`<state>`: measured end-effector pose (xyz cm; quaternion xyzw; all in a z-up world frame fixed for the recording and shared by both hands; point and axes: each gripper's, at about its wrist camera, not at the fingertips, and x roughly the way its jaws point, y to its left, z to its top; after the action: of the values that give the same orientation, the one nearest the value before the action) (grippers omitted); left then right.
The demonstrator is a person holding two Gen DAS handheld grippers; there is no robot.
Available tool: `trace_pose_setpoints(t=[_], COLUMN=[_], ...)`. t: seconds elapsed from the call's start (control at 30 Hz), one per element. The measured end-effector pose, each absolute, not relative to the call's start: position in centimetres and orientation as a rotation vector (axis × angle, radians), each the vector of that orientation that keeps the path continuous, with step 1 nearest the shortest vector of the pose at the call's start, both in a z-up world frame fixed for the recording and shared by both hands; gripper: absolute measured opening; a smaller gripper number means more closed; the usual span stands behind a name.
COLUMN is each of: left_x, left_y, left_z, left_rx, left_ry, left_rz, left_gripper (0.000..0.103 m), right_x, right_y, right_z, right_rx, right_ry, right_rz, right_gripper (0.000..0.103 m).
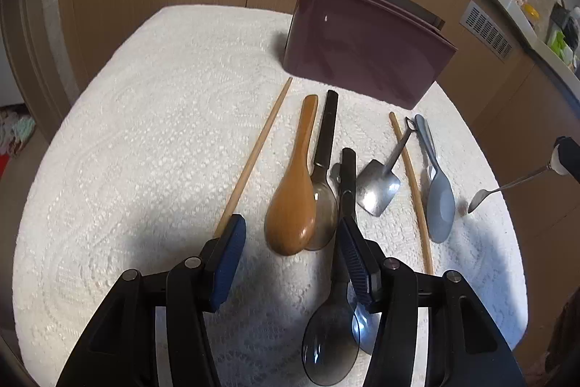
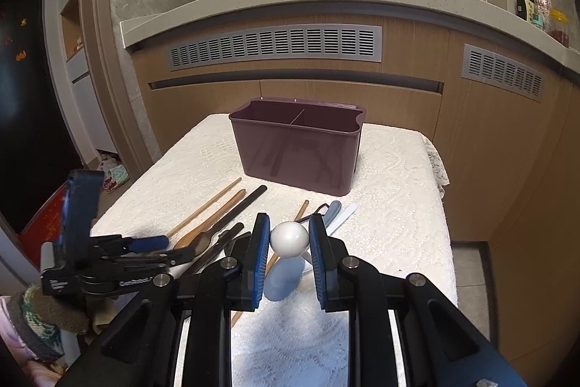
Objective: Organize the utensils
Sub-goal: 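Grasp the smoky spoon's black handle with the left gripper while the right holds the white spoon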
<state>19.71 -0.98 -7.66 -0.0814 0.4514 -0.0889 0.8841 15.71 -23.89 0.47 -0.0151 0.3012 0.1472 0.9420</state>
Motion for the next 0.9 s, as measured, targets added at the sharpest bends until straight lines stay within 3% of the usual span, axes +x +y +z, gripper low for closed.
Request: trace_pose_setpoints(t=[0.07,0.1,0.3,0.33,0.4,0.77,0.8,0.9], left_x=[19.8,19.9,18.5,18.4,18.6,19.8,19.2,17.7], left_y=[-0.8,-0.6,0.4,0.6,0.6,0.9,0.5,-0.2], left_z=[-7.7,-7.7,-4.9,-4.3,-3.4,-3.1,-3.4,-4.6], left_rx=[-0.17,-0.172,-0.131,-0.119,-0.099,-0.073,-0.057,-0.067], left_ry=[0.931,0.929,0.777,0.75,0.716,0.757,0.767,0.803], left_rz=[-0.179,-0.176,-0.146,-0.139,-0.132,-0.26,-0.295,-0.321], left_gripper=[0.04,0.029,0.027,0.019,0.014,0.016,0.019,0.042], right_x=[15.8,15.9,15.9,15.9,15.9,16.0,16.0,16.1], right_y=[-24.0,-24.1,-24.2,-24.2,-24.1,-24.3,-24.3,-24.2], right_z=[0.3,0.3,0.3,0.3,0.3,0.1,0.1,0.1], right_rx=[-0.028,-0.025,-0.02,-0.019,-0.018,-0.02,-0.019,-0.019], right_ry=[0.621,0.626,0.628,0.628,0.627,0.627,0.627,0.628], right_rz=[0.297,0.294,0.283,0.283,0.284,0.286,0.287,0.29], right_gripper=[0.02,0.02,0.02,0.02,0.02,0.02,0.02,0.02])
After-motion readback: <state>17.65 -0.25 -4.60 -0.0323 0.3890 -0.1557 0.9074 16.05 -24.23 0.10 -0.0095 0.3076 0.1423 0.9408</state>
